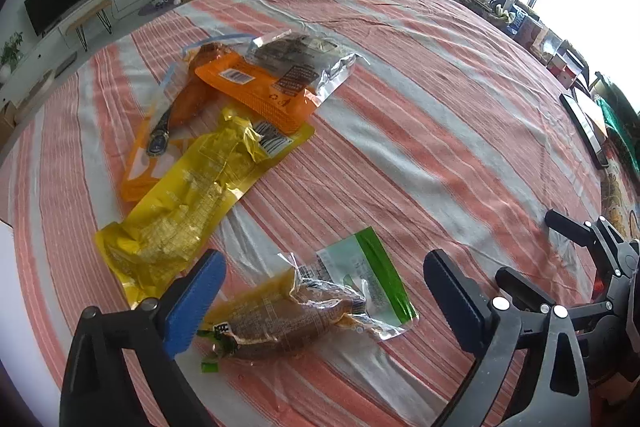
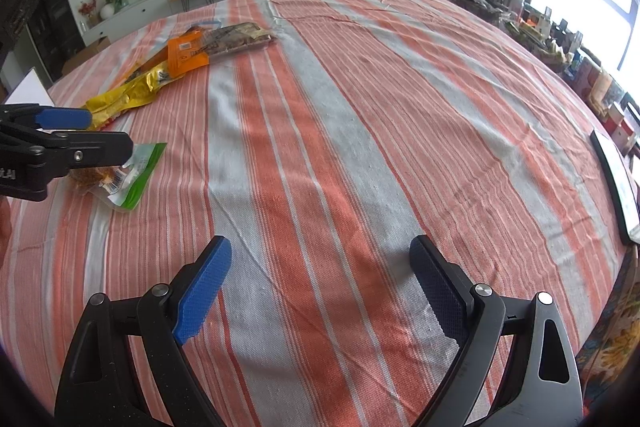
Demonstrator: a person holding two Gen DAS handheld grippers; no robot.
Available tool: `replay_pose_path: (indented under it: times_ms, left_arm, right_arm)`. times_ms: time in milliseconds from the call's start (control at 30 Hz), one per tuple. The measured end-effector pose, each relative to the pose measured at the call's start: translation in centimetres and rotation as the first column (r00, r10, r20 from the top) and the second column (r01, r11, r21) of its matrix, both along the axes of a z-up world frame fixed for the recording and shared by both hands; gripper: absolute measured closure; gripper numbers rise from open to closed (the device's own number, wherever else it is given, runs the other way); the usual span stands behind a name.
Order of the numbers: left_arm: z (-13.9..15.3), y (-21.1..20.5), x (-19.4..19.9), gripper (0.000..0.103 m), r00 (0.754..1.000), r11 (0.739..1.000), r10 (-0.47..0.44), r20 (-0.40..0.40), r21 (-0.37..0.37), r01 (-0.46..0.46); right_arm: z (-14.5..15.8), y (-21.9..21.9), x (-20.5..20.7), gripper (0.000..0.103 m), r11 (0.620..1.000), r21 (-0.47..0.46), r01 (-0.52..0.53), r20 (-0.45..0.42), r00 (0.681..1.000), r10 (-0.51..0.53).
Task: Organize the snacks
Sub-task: 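Lower the left tool onto the long yellow bag and close on it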
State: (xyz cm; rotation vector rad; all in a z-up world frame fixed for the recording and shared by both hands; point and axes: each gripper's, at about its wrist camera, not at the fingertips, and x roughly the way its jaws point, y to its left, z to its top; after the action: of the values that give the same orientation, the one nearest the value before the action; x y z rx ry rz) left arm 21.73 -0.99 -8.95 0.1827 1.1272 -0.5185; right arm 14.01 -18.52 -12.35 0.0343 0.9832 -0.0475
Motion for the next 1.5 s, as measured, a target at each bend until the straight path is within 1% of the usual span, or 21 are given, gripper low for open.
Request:
replay_pose_path:
  times_ms: [100, 233, 333, 433, 467, 533, 633, 700, 733, 800, 867, 900, 933, 1067, 1167, 1233, 1300, 1367, 1400, 1433, 1500]
  left_arm:
    - [-0.7, 0.0, -0.2, 0.005, 0.999, 1.0, -0.024, -0.026, -0.008, 0.024]
    - [-0.7, -0.7, -2.0, 0.005, 0.994, 0.993, -0.112, -0.016, 0.043, 0.113]
    - [-0.6, -1.0, -3.5, 0.005, 0.983, 0.982, -0.176, -0.052, 0.056, 0.179]
    - [-0.3, -1.2, -5.3, 0.005, 0.963, 0.966, -0.251, -0.101, 0.036, 0.256]
    - [-0.1, -1.1, -5.9, 0.005, 0.952, 0.959, -0.278, -0.128, 0.017, 0.282]
    - [0.5, -0.7, -6.5, 0.005, 0.94, 0.953, -0.303, -0.157, -0.027, 0.302]
    - [2.2, 0.6, -5.8, 0.005, 0.954, 0.963, -0.266, -0.139, -0.07, 0.259]
    - [3.5, 1.6, -4.4, 0.005, 0.973, 0.977, -0.208, -0.101, -0.077, 0.201]
    - [3.9, 2.0, -3.2, 0.005, 0.984, 0.986, -0.16, -0.073, -0.056, 0.157]
    - [4.4, 3.0, -0.6, 0.005, 0.998, 0.998, -0.063, -0.019, 0.002, 0.064]
    - [4.1, 3.7, 2.0, 0.005, 1.0, 1.0, 0.003, 0.004, 0.027, -0.003]
    - [3.6, 4.1, 3.2, 0.005, 1.0, 0.999, 0.02, 0.003, 0.03, -0.02]
    - [3.1, 4.2, 4.0, 0.005, 1.0, 0.999, 0.031, 0.002, 0.041, -0.031]
    - [0.6, 3.7, 6.4, 0.005, 0.999, 0.988, 0.035, 0.017, 0.148, -0.037]
    - [-0.7, 3.4, 7.5, 0.005, 0.998, 0.98, 0.05, 0.04, 0.189, -0.057]
    - [-1.3, 3.2, 7.7, 0.005, 0.998, 0.98, 0.056, 0.043, 0.187, -0.063]
    - [-1.9, 2.8, 7.7, 0.005, 0.999, 0.983, 0.043, 0.032, 0.18, -0.048]
    - [-2.3, 2.3, 7.1, 0.011, 0.999, 0.981, 0.016, 0.034, 0.193, -0.023]
    - [-2.0, 2.3, 6.6, 0.012, 0.999, 0.983, 0.01, 0.051, 0.185, -0.019]
    - [-2.0, 2.3, 6.6, 0.015, 0.999, 0.982, 0.009, 0.049, 0.186, -0.018]
    - [-1.8, 2.5, 6.3, 0.024, 0.999, 0.985, 0.017, 0.045, 0.169, -0.025]
  right_arm:
    - [0.0, 0.0, 0.0, 0.01, 1.0, 0.0, 0.0, 0.0, 1.0, 0.0]
    - [0.0, 0.0, 0.0, 0.01, 1.0, 0.0, 0.0, 0.0, 1.0, 0.0]
    - [0.0, 0.0, 0.0, 0.01, 1.0, 0.0, 0.0, 0.0, 1.0, 0.0]
    - [0.0, 0.0, 0.0, 0.01, 1.0, 0.001, 0.0, 0.0, 1.0, 0.0]
    - [0.0, 0.0, 0.0, 0.01, 1.0, 0.0, 0.0, 0.0, 1.0, 0.0]
    - [0.0, 0.0, 0.0, 0.01, 1.0, 0.0, 0.0, 0.0, 1.0, 0.0]
    - [0.0, 0.0, 0.0, 0.01, 1.0, 0.0, 0.0, 0.0, 1.0, 0.0]
    - [0.0, 0.0, 0.0, 0.01, 1.0, -0.001, 0.0, 0.0, 1.0, 0.0]
    - [0.0, 0.0, 0.0, 0.01, 1.0, 0.0, 0.0, 0.0, 1.0, 0.0]
    - [0.0, 0.0, 0.0, 0.01, 1.0, -0.001, 0.0, 0.001, 1.0, 0.0]
    - [0.0, 0.0, 0.0, 0.01, 1.0, -0.001, 0.0, 0.001, 1.0, 0.0]
    - [0.0, 0.0, 0.0, 0.01, 1.0, -0.001, 0.0, 0.0, 1.0, 0.0]
    - [0.0, 0.0, 0.0, 0.01, 1.0, -0.001, 0.0, 0.0, 1.0, 0.0]
    - [0.0, 0.0, 0.0, 0.01, 1.0, 0.0, 0.0, 0.001, 1.0, 0.0]
    - [0.0, 0.0, 0.0, 0.01, 1.0, -0.001, 0.0, 0.001, 1.0, 0.0]
    - [0.0, 0.0, 0.0, 0.01, 1.0, -0.001, 0.0, 0.001, 1.0, 0.0]
    - [0.0, 0.0, 0.0, 0.01, 1.0, -0.001, 0.0, 0.001, 1.0, 0.0]
    - [0.0, 0.0, 0.0, 0.01, 1.0, -0.001, 0.0, 0.001, 1.0, 0.0]
    - [0.0, 0.0, 0.0, 0.01, 1.0, -0.001, 0.001, 0.001, 1.0, -0.001]
    - [0.0, 0.0, 0.0, 0.01, 1.0, -0.001, 0.001, 0.001, 1.0, -0.001]
    - [0.0, 0.0, 0.0, 0.01, 1.0, -0.001, 0.0, 0.001, 1.0, 0.0]
